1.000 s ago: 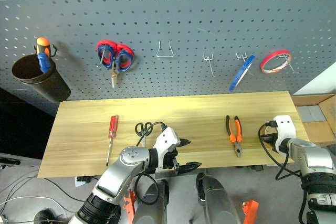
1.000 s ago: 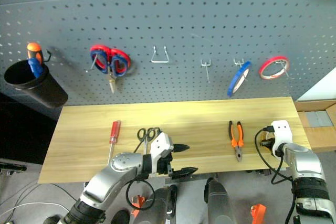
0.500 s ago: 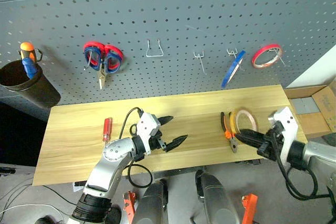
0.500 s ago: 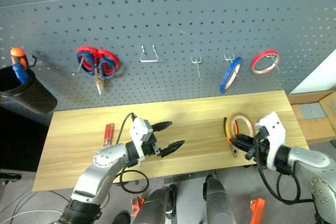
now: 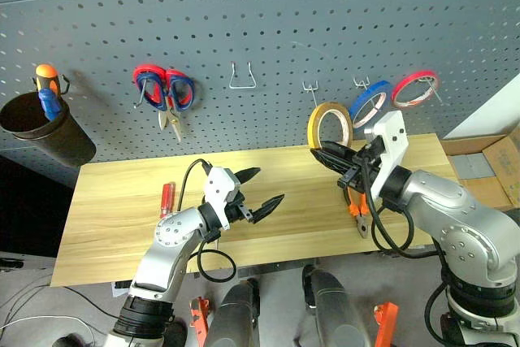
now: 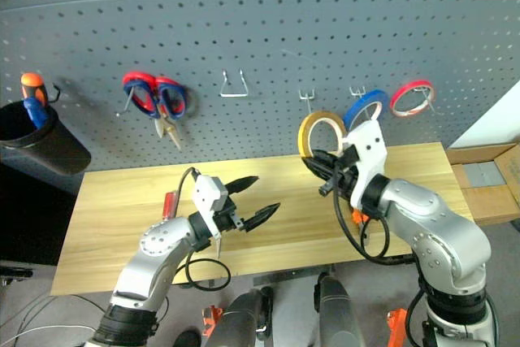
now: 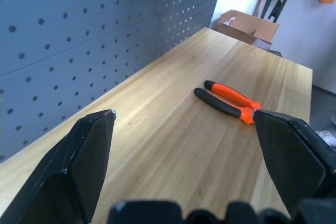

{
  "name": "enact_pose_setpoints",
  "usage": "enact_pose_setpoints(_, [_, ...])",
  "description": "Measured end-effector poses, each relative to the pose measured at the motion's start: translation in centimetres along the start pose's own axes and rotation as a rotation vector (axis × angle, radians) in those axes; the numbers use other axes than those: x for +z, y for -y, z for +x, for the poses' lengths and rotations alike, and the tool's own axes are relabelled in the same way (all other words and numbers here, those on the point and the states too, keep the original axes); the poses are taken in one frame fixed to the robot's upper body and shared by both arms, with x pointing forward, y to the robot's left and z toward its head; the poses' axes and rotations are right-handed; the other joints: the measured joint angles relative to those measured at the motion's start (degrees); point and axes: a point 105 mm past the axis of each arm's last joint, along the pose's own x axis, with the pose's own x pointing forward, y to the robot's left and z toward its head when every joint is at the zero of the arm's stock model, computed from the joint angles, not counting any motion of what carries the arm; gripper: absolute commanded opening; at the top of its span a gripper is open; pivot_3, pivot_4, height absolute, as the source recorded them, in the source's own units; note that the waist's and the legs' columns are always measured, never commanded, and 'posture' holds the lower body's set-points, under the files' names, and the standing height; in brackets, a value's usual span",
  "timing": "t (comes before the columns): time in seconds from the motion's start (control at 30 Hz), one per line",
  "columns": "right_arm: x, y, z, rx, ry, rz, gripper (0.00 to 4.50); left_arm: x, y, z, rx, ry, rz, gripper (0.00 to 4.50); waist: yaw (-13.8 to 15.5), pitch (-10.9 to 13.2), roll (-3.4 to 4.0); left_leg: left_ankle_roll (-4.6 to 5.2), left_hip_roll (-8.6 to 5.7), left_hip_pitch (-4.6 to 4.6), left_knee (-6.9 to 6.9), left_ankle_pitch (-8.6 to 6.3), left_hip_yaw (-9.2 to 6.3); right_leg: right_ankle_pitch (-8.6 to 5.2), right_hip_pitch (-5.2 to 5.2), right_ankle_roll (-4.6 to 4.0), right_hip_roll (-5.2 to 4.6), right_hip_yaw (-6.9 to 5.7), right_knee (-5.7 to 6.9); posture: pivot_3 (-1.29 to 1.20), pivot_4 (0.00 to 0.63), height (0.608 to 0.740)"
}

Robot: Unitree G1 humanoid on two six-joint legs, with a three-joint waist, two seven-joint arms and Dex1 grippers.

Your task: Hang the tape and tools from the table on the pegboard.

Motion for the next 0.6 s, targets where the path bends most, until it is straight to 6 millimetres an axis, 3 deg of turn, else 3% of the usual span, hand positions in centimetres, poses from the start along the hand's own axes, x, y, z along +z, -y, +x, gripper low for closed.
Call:
enact_pose_setpoints(0.23, [0.2, 0.2, 2.1, 0.008, 0.023, -0.004, 0.11, -0.4, 0.0, -0.3, 0.026, -0.010, -0.007, 4.50, 0.0, -1.3, -0.06, 0.01, 0.02, 0.08, 0.04, 0.00, 0.07, 0.04, 0.00, -0.05, 0.03, 0.05, 0.17, -0.19, 0.215, 0.740])
enact_pose_setpoints(0.47, [-1.9, 0.3, 4.6, -0.013, 0.005, 0.023, 0.11, -0.3, -0.1, -0.3, 0.032, -0.010, 0.001, 4.50, 0.0, -2.0, -0.10, 0.00, 0.01, 0.13, 0.31, 0.00, 0.12, 0.04, -0.02, -0.06, 0.03, 0.12, 0.54, -0.17, 0.207, 0.740])
enact_pose_setpoints(0.6, [-2.2, 0.9, 6.0, -0.056, 0.014, -0.001, 1.40, -0.3, -0.2, -0.3, 0.045, -0.011, 0.004, 4.50, 0.0, -2.1, -0.15, 0.09, 0.01, 0.17, 0.57, -0.05, 0.15, 0.06, -0.03, -0.09, 0.04, 0.15, 0.83, -0.17, 0.208, 0.740])
